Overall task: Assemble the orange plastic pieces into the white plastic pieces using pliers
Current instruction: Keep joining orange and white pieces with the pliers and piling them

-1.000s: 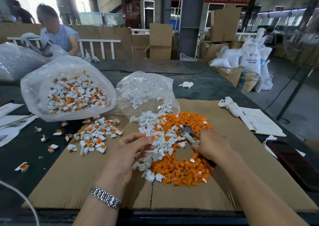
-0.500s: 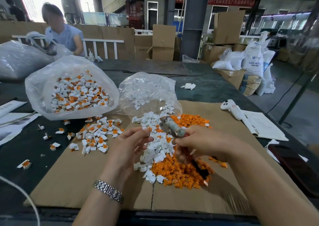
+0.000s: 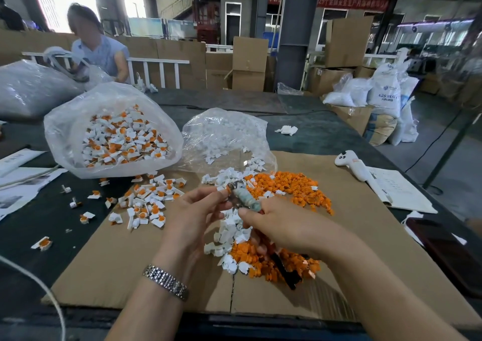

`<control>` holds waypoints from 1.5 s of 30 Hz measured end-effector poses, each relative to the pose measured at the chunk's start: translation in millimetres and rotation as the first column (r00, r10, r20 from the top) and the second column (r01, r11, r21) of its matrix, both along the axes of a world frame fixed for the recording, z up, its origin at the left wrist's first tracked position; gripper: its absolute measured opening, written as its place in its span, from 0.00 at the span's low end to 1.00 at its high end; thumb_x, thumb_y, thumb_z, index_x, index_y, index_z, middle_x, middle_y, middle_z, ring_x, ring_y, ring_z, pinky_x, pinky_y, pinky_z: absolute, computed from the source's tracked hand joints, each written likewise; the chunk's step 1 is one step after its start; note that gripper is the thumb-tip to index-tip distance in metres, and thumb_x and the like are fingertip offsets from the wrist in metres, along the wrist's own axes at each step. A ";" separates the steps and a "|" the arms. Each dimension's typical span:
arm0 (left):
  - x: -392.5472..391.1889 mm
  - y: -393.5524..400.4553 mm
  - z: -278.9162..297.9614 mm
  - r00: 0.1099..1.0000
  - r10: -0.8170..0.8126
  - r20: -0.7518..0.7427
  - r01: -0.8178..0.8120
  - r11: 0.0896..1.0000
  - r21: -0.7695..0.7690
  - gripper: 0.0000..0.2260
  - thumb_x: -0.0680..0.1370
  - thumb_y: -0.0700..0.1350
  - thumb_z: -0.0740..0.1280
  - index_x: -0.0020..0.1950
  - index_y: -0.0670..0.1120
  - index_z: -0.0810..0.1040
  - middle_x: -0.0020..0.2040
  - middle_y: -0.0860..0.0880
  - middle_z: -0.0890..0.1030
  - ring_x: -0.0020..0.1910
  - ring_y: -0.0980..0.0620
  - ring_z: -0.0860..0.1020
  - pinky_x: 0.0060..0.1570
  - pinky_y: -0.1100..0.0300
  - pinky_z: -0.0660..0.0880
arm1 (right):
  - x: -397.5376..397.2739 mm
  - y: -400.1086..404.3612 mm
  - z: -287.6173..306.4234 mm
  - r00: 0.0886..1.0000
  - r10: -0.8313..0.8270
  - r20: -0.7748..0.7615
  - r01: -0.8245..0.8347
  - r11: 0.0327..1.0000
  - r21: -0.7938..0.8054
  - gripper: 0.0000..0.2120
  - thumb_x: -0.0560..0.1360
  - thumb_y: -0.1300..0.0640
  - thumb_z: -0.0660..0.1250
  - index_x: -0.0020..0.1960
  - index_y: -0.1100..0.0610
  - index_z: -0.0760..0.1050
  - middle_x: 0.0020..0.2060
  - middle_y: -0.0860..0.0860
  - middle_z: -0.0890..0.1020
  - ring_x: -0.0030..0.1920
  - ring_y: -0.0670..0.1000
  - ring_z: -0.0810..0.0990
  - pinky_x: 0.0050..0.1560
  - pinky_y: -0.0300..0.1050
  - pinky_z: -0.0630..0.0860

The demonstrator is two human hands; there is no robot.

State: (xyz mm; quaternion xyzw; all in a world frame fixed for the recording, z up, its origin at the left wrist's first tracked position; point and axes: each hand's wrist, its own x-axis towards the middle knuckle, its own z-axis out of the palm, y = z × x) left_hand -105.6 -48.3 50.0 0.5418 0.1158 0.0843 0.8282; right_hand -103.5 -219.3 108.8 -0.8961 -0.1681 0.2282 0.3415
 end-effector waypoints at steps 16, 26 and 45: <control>1.6 26.2 -15.0 0.980 0.170 -0.099 -0.158 0.980 0.120 0.05 0.78 0.39 0.74 0.52 0.42 0.86 0.43 0.44 0.88 0.45 0.48 0.87 0.41 0.63 0.83 | 14.4 -19.3 -27.2 0.976 -0.120 0.182 0.146 0.980 -0.134 0.25 0.79 0.33 0.58 0.42 0.55 0.74 0.36 0.52 0.81 0.34 0.52 0.78 0.43 0.55 0.79; -7.3 38.4 -33.6 0.977 -0.015 -0.215 0.164 0.700 0.695 0.07 0.78 0.42 0.74 0.53 0.54 0.83 0.47 0.53 0.85 0.45 0.54 0.84 0.39 0.68 0.75 | 55.3 -62.8 -63.5 0.823 -0.200 0.533 0.495 0.712 -0.498 0.28 0.78 0.32 0.58 0.62 0.56 0.71 0.60 0.57 0.76 0.61 0.59 0.75 0.60 0.58 0.75; 10.0 17.0 -48.7 0.989 0.020 -0.149 0.125 0.437 0.891 0.07 0.81 0.50 0.70 0.45 0.61 0.77 0.47 0.55 0.82 0.41 0.55 0.81 0.38 0.62 0.78 | 81.7 -62.3 -90.5 0.891 -0.178 0.418 0.405 0.728 -0.553 0.37 0.78 0.29 0.52 0.73 0.57 0.65 0.74 0.61 0.63 0.75 0.62 0.61 0.71 0.63 0.63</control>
